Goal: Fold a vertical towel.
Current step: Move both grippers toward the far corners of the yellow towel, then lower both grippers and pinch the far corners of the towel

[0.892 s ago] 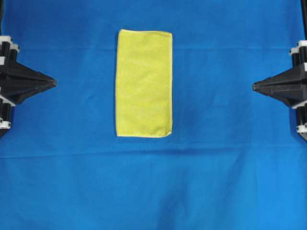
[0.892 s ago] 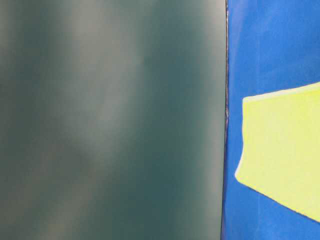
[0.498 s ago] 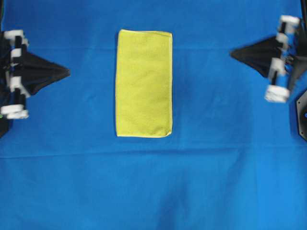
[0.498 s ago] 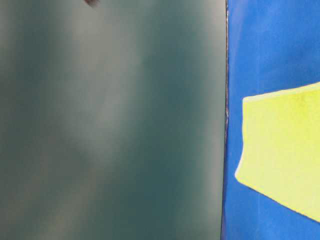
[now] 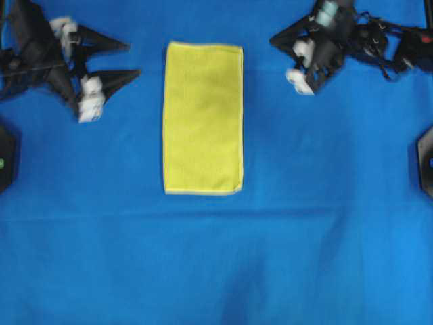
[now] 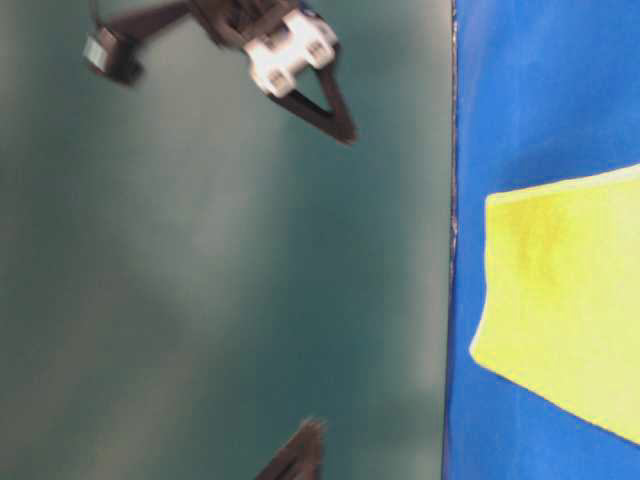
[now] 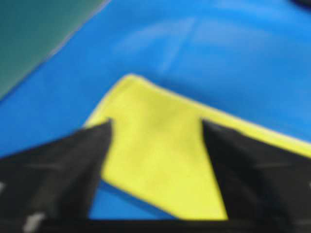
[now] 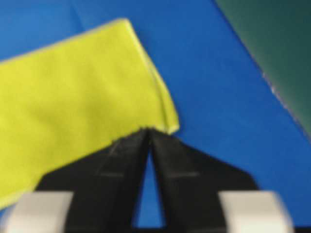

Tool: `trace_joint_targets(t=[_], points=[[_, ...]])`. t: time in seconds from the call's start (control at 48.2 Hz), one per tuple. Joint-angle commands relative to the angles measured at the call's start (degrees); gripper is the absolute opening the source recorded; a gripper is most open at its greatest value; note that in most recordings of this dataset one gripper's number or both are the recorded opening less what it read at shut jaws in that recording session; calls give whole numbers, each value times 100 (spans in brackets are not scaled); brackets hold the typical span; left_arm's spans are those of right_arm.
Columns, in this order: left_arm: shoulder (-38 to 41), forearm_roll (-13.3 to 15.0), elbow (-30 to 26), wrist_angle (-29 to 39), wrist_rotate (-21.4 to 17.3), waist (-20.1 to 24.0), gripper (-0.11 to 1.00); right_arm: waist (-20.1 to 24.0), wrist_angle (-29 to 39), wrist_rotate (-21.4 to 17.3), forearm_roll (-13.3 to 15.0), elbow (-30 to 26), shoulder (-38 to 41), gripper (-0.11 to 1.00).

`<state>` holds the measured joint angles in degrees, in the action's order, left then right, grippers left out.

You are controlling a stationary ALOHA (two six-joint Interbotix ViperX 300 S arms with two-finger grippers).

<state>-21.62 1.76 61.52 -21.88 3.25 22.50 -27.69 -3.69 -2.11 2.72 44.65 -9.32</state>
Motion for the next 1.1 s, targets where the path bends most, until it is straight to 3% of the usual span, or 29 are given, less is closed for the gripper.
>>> trace_joint_targets(t=[0.0,0.083,0.145,0.623,1.079], points=[[475,9,-299,-132,-9,193,79,-193,-149,-9,62,-299,352,37],[976,9,-519,-193,-9,360,79,-281,-325,-9,70,-422,721,58],[1397,9,-694,-264,-9,483,78,-316,-413,-9,114,-510,932,64],[3375,18,-1336,-914,9,1037,78,-325,-896,-9,229,-809,1942,60],[3797,18,-1582,-976,18,1037,78,-325,-993,-9,229,-1046,2470,61]])
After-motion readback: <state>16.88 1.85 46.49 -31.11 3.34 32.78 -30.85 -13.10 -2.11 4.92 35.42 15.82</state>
